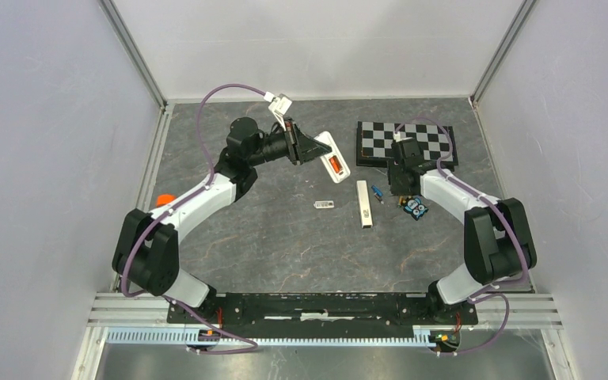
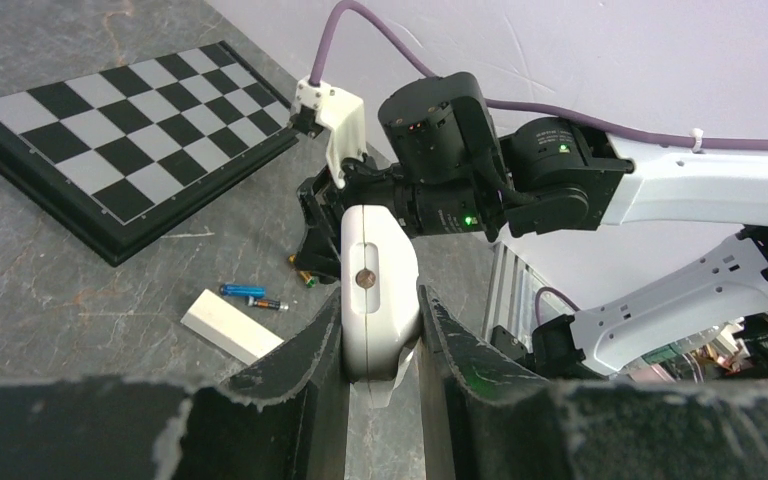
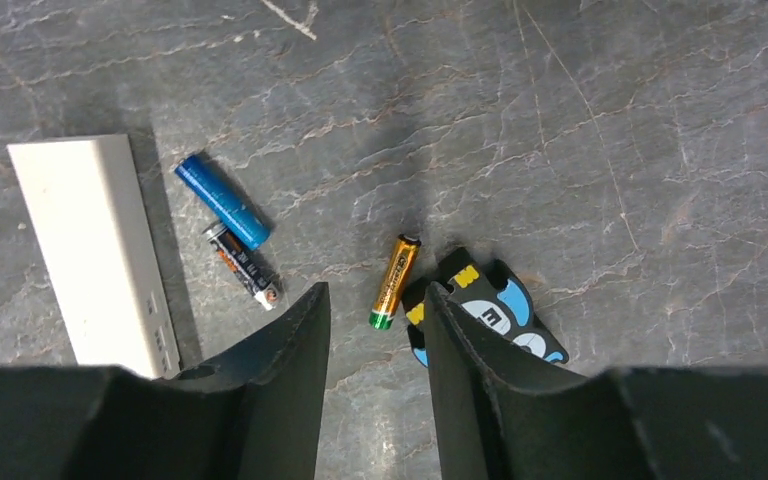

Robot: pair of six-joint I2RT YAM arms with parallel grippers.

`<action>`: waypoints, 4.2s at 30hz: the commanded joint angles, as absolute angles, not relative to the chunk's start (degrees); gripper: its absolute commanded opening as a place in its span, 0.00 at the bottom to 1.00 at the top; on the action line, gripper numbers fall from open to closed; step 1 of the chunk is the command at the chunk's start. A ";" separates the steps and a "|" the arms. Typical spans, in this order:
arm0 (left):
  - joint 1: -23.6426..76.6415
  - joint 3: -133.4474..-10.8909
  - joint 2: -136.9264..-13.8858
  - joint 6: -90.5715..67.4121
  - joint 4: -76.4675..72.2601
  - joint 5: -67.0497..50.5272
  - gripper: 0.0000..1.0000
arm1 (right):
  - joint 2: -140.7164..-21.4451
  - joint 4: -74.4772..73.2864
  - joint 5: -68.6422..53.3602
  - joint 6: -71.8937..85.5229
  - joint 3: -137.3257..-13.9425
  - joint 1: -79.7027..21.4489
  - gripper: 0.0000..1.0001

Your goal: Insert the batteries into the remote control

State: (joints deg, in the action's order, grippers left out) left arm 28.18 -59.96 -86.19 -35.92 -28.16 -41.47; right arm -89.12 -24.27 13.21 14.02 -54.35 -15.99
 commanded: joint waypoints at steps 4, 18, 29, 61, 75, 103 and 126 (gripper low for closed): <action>27.95 -57.06 -81.40 -36.34 -28.73 -36.61 0.02 | -90.59 -19.80 5.08 15.33 -55.20 -15.39 0.41; 27.86 -52.18 -74.73 -37.55 -24.55 -35.66 0.02 | -96.12 -12.74 -0.56 10.50 -57.21 -16.03 0.47; 25.61 -50.60 -70.48 -31.47 -19.52 -36.88 0.02 | -100.08 -11.66 3.75 6.50 -56.80 -19.02 0.49; 21.91 -46.74 -74.58 -36.00 -25.58 -43.49 0.02 | -96.56 -17.18 7.94 12.19 -61.95 -17.84 0.00; 21.94 -53.42 -82.25 -51.10 -23.29 -45.89 0.02 | -71.03 6.50 -27.64 17.79 -51.07 -18.39 0.00; 22.02 -57.85 -83.50 -66.99 -25.95 -50.82 0.02 | -64.67 21.82 -24.09 11.37 -49.31 -32.90 0.03; 21.99 -58.71 -82.67 -70.48 -25.75 -50.36 0.02 | -65.06 22.24 -26.88 11.07 -45.54 -32.96 0.05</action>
State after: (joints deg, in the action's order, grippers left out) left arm 22.20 -56.10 -85.32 -67.66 -24.45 -49.63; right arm -65.08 21.12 -26.11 11.66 -46.00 -32.64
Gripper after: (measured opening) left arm 0.337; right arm 0.043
